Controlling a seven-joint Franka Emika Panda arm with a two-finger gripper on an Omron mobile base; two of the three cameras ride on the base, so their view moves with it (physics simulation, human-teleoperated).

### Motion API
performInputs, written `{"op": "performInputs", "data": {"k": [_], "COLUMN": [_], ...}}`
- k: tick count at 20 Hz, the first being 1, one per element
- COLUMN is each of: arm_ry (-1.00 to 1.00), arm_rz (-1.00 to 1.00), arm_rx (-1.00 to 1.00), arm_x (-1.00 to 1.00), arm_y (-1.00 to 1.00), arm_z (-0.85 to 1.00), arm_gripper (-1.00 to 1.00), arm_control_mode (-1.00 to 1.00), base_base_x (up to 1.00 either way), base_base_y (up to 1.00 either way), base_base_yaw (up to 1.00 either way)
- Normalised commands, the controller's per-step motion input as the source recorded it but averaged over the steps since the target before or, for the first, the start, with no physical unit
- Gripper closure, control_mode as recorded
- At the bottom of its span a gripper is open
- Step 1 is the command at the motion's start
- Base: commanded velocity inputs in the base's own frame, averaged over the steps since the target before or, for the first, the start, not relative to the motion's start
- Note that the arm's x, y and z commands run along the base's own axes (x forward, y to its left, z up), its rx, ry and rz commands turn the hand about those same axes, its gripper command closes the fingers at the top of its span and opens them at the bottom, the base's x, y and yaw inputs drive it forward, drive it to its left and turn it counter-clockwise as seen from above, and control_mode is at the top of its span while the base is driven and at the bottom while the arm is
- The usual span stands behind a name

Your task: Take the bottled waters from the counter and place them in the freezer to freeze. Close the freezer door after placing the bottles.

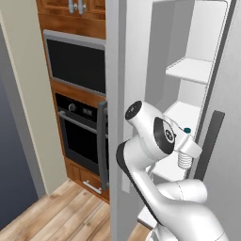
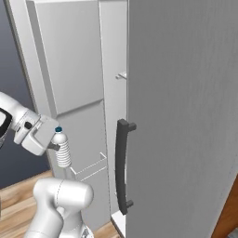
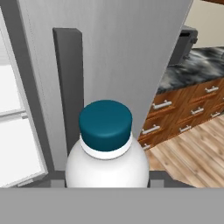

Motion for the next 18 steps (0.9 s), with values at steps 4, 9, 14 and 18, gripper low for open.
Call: {"op": "performInputs", "data": {"k": [4, 9, 14, 18], "arm_ry": [0.00, -0.01, -0.03, 0.04], "arm_rz": [0.00, 0.26, 0.33, 0.30], "arm_rx": [0.00, 0.00, 0.02, 0.14], "arm_x": [0.00, 0.22, 0.25, 0.47], "arm_y": [0.00, -0.04, -0.23, -0.29], "arm_z": [0.00, 0.06, 0.35, 0.62], "arm_gripper": [1.00, 1.00, 1.00, 1.00], "arm_control_mode": [1.00, -1.00, -1.00, -1.00], "base_base_x": [0.00, 0.00, 0.00, 0.00], "base_base_y": [0.00, 0.00, 0.00, 0.00], "base_base_yaw": [0.01, 0.00, 0.00, 0.00]}}
